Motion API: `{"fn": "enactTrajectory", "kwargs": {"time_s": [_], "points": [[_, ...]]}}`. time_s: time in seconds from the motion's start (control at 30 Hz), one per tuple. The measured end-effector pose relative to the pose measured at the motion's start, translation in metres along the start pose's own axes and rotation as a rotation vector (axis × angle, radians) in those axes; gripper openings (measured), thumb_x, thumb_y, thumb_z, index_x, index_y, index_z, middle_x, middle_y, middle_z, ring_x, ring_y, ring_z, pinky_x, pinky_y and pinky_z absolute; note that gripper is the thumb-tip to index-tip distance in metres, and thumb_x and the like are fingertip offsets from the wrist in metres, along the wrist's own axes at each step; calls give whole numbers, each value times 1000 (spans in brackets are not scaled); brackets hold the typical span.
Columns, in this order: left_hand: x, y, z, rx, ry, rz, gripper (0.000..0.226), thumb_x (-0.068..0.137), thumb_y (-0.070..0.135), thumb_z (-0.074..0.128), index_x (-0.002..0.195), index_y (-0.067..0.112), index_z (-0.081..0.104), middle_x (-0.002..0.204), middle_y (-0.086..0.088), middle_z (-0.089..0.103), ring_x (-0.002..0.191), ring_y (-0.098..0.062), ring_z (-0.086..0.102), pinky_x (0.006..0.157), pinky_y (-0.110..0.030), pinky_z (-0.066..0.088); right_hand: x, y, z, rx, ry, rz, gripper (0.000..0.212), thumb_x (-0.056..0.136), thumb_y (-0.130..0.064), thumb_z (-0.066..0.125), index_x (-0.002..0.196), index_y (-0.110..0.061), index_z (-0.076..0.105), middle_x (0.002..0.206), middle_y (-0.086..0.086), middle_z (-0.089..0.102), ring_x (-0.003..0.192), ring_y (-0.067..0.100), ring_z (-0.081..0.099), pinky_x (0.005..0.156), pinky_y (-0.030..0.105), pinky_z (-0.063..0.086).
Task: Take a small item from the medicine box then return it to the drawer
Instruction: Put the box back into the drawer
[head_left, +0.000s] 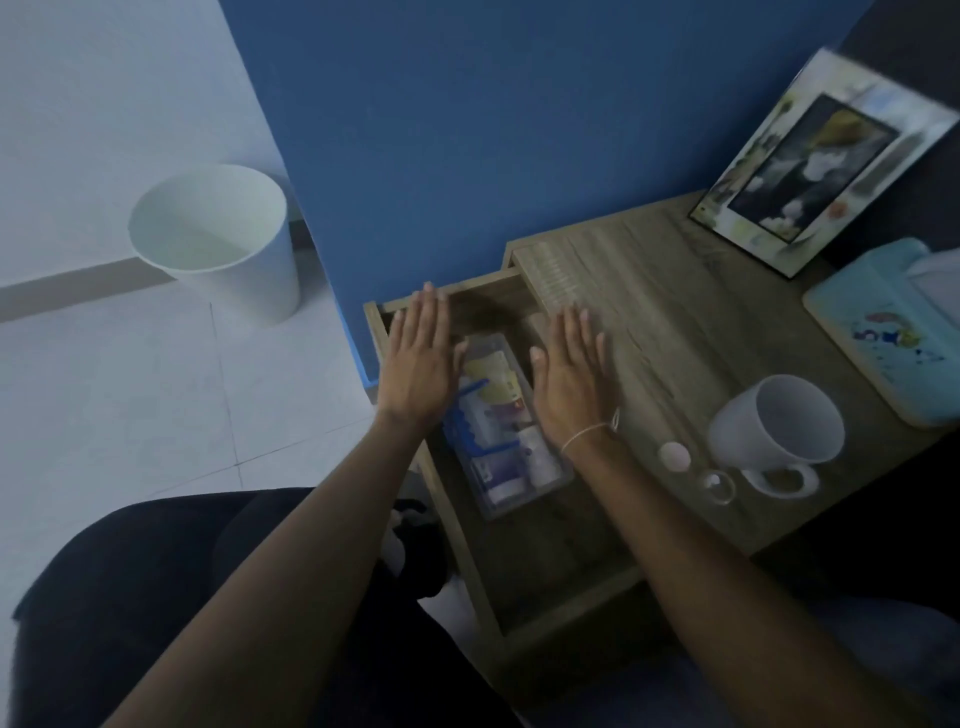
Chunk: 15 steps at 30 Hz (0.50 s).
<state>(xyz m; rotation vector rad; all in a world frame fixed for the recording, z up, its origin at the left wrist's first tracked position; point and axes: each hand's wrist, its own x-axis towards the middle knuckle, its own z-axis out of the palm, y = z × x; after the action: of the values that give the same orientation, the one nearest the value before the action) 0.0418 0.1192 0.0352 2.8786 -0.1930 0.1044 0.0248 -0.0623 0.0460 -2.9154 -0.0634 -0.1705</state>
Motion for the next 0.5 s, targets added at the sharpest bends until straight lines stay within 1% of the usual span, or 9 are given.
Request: {"fn": "enactTrajectory", "kwargs": {"time_s": [0.03,0.1,0.17,0.23,0.33,0.5], "points": [[0,-4,-1,-24,8,-78,64,101,40,21,150,4,2,160,-16,-2,149,-27,-4,123,-40,0,15,10,-3,-12,-7,6,56,101,-34,21,147,-3,21,157,16,20,147,28,12,119,45,6],[-5,-10,2,-105,-7,-237,66,101,41,22,150,2,0,160,-17,-5,149,-28,-6,123,-40,0,38,31,-4,-47,-71,34,56,101,-33,23,149,-5,18,159,14,16,148,27,9,120,45,5],[-10,-11,7,-204,-22,-349,68,100,41,24,149,0,-1,160,-17,-8,149,-29,-7,123,-42,1,51,47,-2,-62,-145,44,56,101,-32,23,150,-6,15,160,11,12,148,26,5,120,45,3],[-11,-10,11,-300,11,-389,68,101,37,28,149,-1,-2,160,-18,-8,149,-31,-5,122,-43,3,57,56,2,-44,-169,29,55,101,-31,24,150,-7,15,160,10,12,149,24,4,120,45,1],[-9,-9,14,-454,95,-408,68,101,32,31,149,-1,-3,159,-20,-8,148,-32,-4,122,-43,4,57,59,8,-36,-134,5,55,101,-30,25,150,-7,17,160,9,15,148,21,6,121,44,1],[-8,-6,22,-657,168,-463,68,101,35,30,149,3,-5,160,-15,-10,149,-25,-3,123,-40,8,58,64,16,-31,-82,-10,55,100,-30,26,150,-9,19,160,7,17,148,19,8,121,43,3]]}}
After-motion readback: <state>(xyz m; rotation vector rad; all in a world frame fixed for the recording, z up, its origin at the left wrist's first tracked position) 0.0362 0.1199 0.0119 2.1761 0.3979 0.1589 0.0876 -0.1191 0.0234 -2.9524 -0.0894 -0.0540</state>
